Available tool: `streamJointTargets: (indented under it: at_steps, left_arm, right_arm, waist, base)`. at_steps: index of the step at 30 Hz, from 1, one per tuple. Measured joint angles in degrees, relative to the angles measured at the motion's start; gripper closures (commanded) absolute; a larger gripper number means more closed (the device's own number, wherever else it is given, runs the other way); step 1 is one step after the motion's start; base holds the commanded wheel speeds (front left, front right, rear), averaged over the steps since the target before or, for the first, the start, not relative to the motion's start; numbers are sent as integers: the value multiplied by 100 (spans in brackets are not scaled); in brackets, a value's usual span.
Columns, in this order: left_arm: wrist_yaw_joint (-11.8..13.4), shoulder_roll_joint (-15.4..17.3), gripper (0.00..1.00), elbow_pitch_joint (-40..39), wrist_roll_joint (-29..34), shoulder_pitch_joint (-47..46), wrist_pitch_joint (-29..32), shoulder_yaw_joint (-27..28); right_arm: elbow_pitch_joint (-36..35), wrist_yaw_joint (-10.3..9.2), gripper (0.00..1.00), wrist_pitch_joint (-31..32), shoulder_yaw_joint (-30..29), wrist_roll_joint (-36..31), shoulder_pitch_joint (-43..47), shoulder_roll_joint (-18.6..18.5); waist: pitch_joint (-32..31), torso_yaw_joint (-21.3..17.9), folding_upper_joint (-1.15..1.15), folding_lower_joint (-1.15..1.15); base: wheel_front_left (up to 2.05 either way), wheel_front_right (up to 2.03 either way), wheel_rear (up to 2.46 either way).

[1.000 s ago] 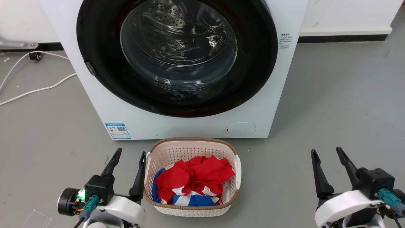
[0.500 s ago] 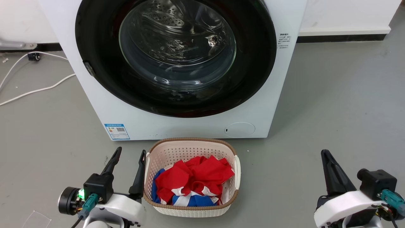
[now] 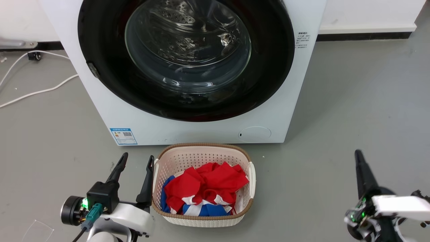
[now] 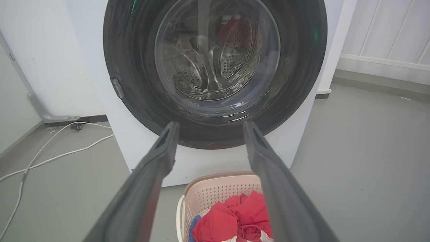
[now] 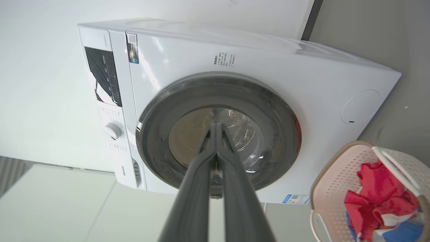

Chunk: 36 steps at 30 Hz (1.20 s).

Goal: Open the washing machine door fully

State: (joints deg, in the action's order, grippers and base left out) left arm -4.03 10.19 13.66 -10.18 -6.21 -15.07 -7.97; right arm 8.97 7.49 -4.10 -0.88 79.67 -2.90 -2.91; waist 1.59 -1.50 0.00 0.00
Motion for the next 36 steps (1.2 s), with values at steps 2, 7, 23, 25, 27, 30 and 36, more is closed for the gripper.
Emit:
streamJointTargets:
  at_steps: [2,7,23,25,27,30,36]
  left_arm:
    - [1,1,0,-21,0,-17,0,18]
    - [-1,-11,0,-137,-64,-163,0,80]
    - [-146,-11,0,-636,-21,-854,0,53]
    - [-154,-15,0,-712,-19,-934,0,48]
    - [-164,-12,0,-778,-20,-983,0,48]
    - [-200,-14,0,-882,-19,-1092,0,38]
    - [-245,-8,0,-1066,-18,-1299,0,-5]
  right_arm:
    - [24,0,100,21,-83,871,-155,0]
    - [282,0,100,297,-667,2086,-863,-201]
    - [2421,0,100,781,-67,3487,-3831,-2194]
    - [2694,-1,100,926,279,3540,-4237,-2380]
    - [2903,0,100,1127,643,3622,-4665,-2527]
    - [3211,-1,100,1435,1224,3643,-5258,-2693]
    - [3745,-1,100,2012,2404,3593,-6438,-2782]
  waist:
    - [48,0,0,0]
    - [265,8,0,0]
    - [1312,230,0,0]
    - [1459,265,0,0]
    - [1604,296,0,0]
    - [1813,336,0,0]
    - [2219,403,0,0]
  base:
    - [0,0,0]
    - [0,0,0]
    - [0,0,0]
    - [0,0,0]
    - [0,0,0]
    - [0,0,0]
    - [0,0,0]
